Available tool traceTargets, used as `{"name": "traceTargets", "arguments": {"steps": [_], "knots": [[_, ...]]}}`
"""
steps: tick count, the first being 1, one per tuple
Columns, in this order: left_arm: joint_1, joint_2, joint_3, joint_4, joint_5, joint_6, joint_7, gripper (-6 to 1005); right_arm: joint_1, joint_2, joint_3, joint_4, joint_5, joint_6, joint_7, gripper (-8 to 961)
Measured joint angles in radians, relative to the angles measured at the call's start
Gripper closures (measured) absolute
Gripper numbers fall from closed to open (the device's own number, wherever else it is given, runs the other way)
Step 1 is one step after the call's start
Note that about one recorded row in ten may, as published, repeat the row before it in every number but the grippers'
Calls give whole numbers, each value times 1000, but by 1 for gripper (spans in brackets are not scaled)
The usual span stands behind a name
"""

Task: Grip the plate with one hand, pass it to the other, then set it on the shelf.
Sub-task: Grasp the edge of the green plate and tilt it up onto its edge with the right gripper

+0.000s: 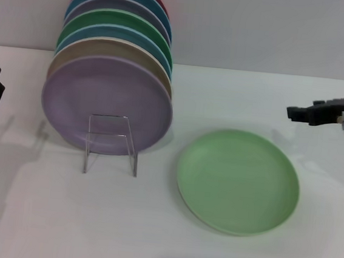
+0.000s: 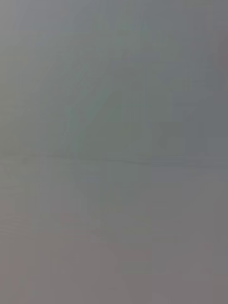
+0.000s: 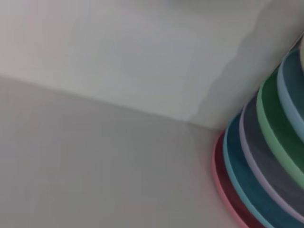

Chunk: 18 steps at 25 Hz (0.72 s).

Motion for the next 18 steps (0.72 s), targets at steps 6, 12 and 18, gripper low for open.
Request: {"name": "traceTargets", "arguments": {"steps": [6,12,18], "knots": [[-6,-1,0,-9,0,-1,0,330,78,-5,113,-23,-23,188,28,356],[-9,-2,-2,-13,0,-2,0,330,135,-17,187,-99,-56,268,45,357],[-11,-2,-2,-21,0,-6,0,330,150,-19,195,-168,-66,275,48,358]]}}
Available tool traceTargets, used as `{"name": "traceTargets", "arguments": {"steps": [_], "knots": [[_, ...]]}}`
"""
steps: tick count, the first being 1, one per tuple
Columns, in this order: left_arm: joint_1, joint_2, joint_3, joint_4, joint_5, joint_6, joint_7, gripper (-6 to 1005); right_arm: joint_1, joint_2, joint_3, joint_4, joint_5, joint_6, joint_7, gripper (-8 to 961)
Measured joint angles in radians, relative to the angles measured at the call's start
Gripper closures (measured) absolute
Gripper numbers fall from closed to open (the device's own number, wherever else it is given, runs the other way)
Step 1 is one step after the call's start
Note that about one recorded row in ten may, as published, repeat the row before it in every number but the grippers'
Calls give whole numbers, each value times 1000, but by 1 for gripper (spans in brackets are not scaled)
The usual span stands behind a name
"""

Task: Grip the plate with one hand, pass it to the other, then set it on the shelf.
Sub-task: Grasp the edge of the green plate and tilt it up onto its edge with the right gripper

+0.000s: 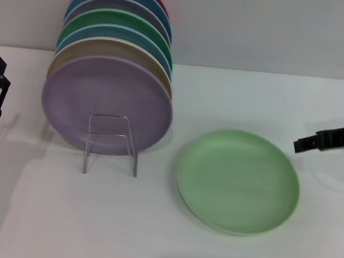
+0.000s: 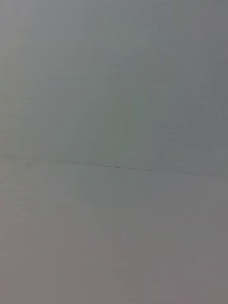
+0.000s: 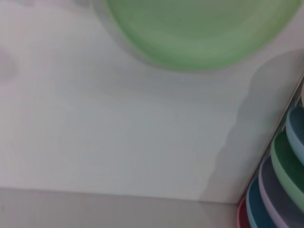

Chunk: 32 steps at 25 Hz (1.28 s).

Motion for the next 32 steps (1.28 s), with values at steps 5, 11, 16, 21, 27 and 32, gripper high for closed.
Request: {"name": "traceTargets", "arguments": {"steps": [5,11,16,21,27,32], "knots": [[0,0,0,0,0,-1,0,329,10,0,-1,-71,3,-13,-14,360],[2,0,2,-2,0,-1,0,329,14,1,-8,-112,5,-35,-25,361],[5,0,7,-2,0,-1,0,329,24,4,-10,-167,12,-62,-42,363],[8,0,10,-2,1,-1,0,331,32,7,-10,-196,14,-75,-50,364],[10,0,10,-2,2,0,0,331,45,7,-11,-242,14,-96,-57,386],[11,0,9,-2,0,0,0,331,48,8,-10,-248,14,-98,-57,404]]}}
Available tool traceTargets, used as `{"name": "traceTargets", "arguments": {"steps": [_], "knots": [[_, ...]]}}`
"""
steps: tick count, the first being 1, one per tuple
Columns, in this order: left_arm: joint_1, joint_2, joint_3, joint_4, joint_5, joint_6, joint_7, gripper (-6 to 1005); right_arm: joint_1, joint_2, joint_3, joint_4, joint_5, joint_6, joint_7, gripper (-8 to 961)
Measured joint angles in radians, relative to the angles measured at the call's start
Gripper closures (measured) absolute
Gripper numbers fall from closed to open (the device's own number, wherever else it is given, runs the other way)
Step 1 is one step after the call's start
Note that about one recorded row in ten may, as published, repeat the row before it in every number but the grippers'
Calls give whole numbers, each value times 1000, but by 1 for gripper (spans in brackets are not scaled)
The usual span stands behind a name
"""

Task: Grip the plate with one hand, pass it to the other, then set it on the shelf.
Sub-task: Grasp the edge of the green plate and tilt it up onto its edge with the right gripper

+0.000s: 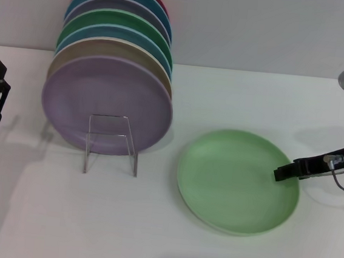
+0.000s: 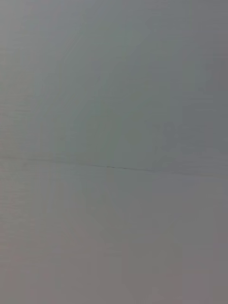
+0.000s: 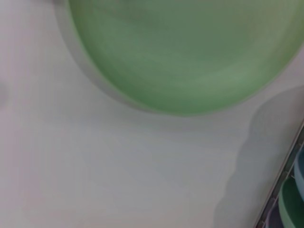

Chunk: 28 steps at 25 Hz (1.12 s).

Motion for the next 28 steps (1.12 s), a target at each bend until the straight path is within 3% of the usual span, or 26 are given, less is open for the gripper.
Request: {"name": "traceTargets", "arguments": {"steps": [5,19,24,28], "knots": [[0,0,0,0,0,0,0,331,1,1,0,-11,0,-4,0,422],[4,0,0,0,0,5,0,331,1,1,0,-21,0,-7,3,674],[6,0,0,0,1,6,0,330,1,3,0,-21,0,-8,3,675],[8,0,-1,0,1,6,0,330,1,4,0,-21,0,-8,0,780]]}}
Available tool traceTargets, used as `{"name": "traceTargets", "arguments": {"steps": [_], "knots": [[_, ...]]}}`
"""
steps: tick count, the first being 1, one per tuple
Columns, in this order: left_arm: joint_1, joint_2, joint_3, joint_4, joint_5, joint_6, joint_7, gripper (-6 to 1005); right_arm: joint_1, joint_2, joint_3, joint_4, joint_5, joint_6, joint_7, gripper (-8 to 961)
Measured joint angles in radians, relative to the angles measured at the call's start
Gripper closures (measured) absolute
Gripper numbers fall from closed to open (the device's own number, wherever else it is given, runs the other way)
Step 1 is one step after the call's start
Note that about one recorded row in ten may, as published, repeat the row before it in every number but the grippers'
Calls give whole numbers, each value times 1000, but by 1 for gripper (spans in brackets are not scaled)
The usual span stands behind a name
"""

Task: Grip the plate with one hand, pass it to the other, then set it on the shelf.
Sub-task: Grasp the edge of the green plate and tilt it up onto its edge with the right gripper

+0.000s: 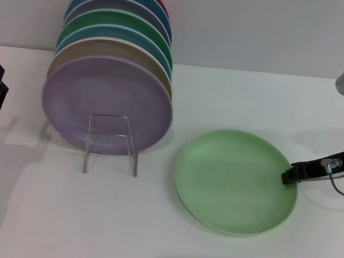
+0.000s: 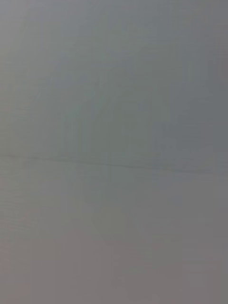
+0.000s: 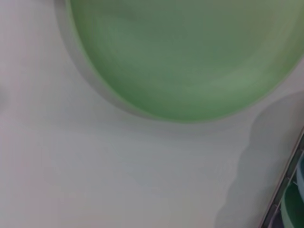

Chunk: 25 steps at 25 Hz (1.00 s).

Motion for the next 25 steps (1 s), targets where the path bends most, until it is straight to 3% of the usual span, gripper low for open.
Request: {"name": "traceTargets", "arguments": {"steps": [2,16,25], "knots": [[1,0,-1,0,0,1,0,330,0,0,0,0,0,0,-5,832],[1,0,-4,0,-1,2,0,330,-10,8,1,21,0,-16,-28,919],[8,0,-6,0,-1,7,0,330,-90,14,0,240,60,-37,-27,929]]}}
